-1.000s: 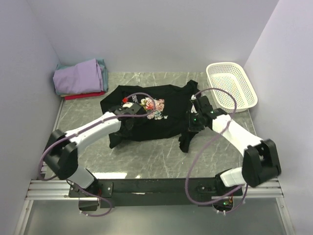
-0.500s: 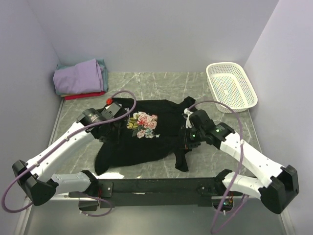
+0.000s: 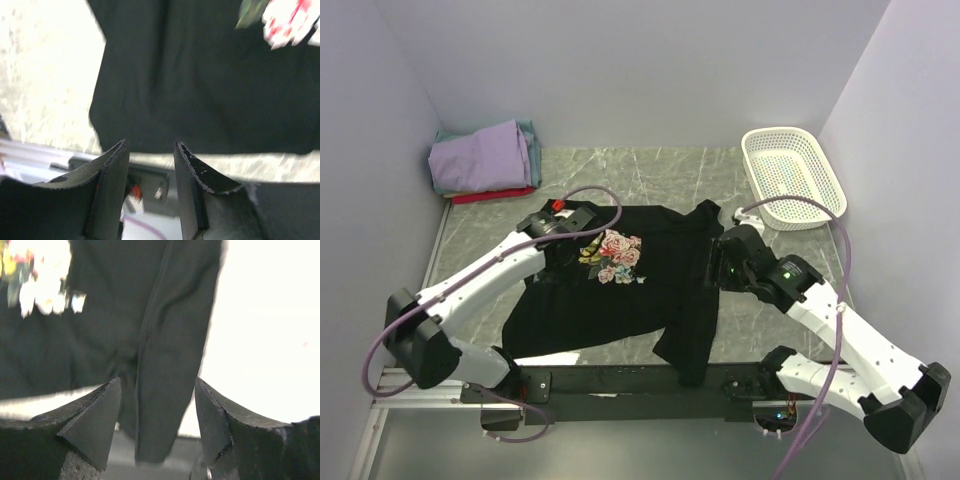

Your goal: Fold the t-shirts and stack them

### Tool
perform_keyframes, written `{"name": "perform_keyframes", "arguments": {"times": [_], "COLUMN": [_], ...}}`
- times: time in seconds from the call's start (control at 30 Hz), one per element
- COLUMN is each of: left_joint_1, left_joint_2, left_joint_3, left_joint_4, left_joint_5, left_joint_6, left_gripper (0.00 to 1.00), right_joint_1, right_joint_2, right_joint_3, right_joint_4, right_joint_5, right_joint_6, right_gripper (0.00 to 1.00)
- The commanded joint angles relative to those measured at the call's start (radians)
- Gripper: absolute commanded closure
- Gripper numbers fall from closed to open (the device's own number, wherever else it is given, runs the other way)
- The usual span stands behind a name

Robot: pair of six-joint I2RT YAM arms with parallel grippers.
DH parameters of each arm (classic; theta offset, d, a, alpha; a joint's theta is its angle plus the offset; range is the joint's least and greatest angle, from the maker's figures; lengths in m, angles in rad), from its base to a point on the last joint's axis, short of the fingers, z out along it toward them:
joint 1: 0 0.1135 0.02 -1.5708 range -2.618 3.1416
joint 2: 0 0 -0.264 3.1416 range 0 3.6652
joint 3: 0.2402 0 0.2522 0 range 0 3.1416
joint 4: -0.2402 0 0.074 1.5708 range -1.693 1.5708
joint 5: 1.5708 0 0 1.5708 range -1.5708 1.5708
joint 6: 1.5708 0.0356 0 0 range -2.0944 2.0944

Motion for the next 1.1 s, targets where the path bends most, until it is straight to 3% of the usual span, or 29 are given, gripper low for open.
{"name": "perform_keyframes", "arguments": {"times": [0.0, 0.23, 0.57, 1.07], "left_joint_1": [0.003, 0.003, 0.031, 0.132], "left_joint_2": [0.088, 0.218, 0.362, 0.393], "left_joint_3": [0.004, -0.045, -0.060, -0.117], "left_joint_4": [0.199, 0.472, 0.601, 0.760], "left_joint_5": [-0.053, -0.007, 0.009, 0.179], "left_joint_6": [0.026, 0.057, 0.080, 0.109], "left_gripper": [0.52, 0.53, 0.55, 0.55], "right_joint_1": [-0.085, -0.237, -0.242, -0.193], "right_joint_2": [0.094, 0.367, 0.643, 0.837], "right_joint_3": [-0.009, 0.004, 0.132, 0.275], "right_joint_4": [0.249, 0.414, 0.425, 0.345], "right_joint_5": [0.136, 0.013, -0.041, 0.048], "right_joint_6": [-0.032, -0.166, -0.241, -0.279], "right_gripper": [0.33, 0.39, 0.43, 0.43]}}
